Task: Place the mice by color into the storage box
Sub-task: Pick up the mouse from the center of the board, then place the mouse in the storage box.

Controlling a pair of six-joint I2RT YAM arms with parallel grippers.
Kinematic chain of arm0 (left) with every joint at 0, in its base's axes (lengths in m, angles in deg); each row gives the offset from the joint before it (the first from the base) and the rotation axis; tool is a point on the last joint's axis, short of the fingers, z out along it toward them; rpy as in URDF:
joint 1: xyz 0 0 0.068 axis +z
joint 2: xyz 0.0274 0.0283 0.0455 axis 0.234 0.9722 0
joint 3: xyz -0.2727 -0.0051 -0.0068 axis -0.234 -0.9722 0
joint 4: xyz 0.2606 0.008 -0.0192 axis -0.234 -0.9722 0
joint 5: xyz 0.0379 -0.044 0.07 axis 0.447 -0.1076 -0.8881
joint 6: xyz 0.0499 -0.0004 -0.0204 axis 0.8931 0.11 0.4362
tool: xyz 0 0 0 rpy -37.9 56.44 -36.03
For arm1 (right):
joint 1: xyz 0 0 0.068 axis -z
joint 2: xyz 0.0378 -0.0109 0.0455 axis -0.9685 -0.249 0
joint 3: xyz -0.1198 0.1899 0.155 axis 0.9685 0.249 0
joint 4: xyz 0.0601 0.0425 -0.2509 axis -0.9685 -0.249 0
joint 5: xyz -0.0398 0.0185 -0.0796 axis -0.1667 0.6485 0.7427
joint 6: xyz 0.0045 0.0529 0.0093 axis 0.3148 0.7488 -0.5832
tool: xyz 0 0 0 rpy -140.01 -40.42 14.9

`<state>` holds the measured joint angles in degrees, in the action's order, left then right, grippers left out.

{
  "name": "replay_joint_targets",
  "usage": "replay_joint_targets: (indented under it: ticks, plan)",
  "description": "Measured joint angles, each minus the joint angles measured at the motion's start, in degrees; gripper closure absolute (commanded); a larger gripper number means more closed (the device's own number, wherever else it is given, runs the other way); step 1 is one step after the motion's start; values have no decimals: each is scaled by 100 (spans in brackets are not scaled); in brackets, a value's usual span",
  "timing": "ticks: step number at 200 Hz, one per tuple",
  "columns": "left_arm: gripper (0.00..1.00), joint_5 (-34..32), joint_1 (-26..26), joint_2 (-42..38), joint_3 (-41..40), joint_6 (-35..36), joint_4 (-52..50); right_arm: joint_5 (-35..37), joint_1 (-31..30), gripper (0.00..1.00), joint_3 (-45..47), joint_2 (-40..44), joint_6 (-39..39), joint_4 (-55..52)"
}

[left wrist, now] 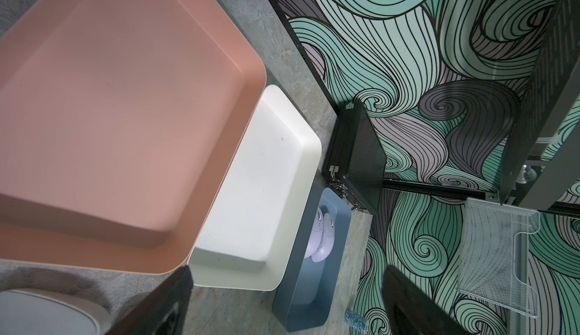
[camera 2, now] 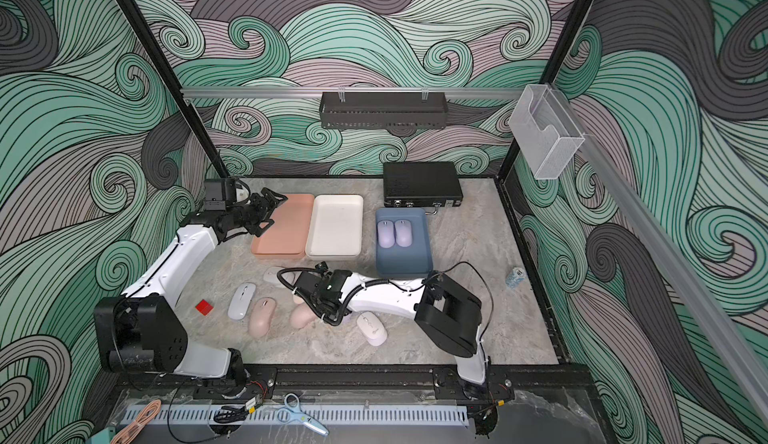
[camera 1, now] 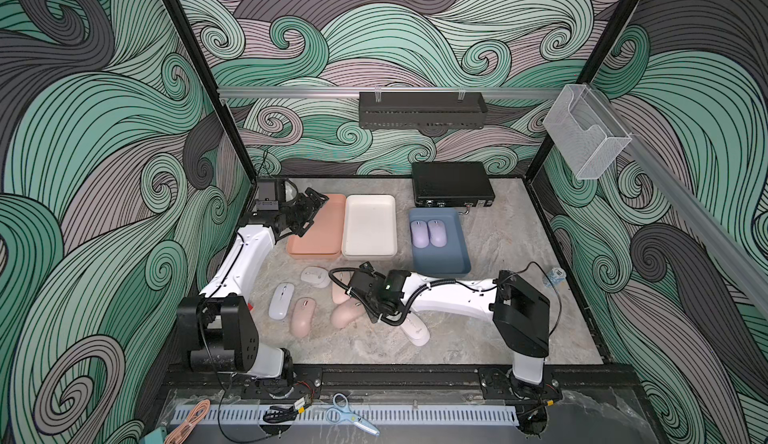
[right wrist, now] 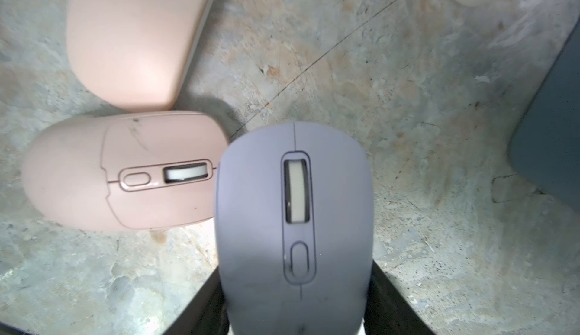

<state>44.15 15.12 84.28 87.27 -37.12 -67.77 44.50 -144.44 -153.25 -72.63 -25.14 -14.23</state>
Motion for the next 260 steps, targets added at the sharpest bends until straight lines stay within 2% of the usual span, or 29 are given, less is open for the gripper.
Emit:
replay_joint_targets:
  ticks: [39, 85, 108, 131, 171, 260]
  plan:
    - [7, 11, -2, 0, 0, 26, 0, 76, 358, 43, -127, 286, -367, -234]
    - [7, 201, -120, 0, -251, -68, 452, 31, 1722, 44, -339, 933, -911, -343]
    - [7, 404, -396, 83, -315, -122, 601, -2, 2382, 44, -354, 916, -1060, -363]
    - [7, 621, -848, 289, -310, -149, 758, -50, 2763, 44, -348, 719, -1104, -365]
    - [7, 780, -1478, 452, -308, -116, 754, -195, 3119, 44, -249, 365, -1106, -247]
    - [7, 789, -1480, 511, -293, -55, 688, -411, 3283, 44, 26, -243, -1086, 94]
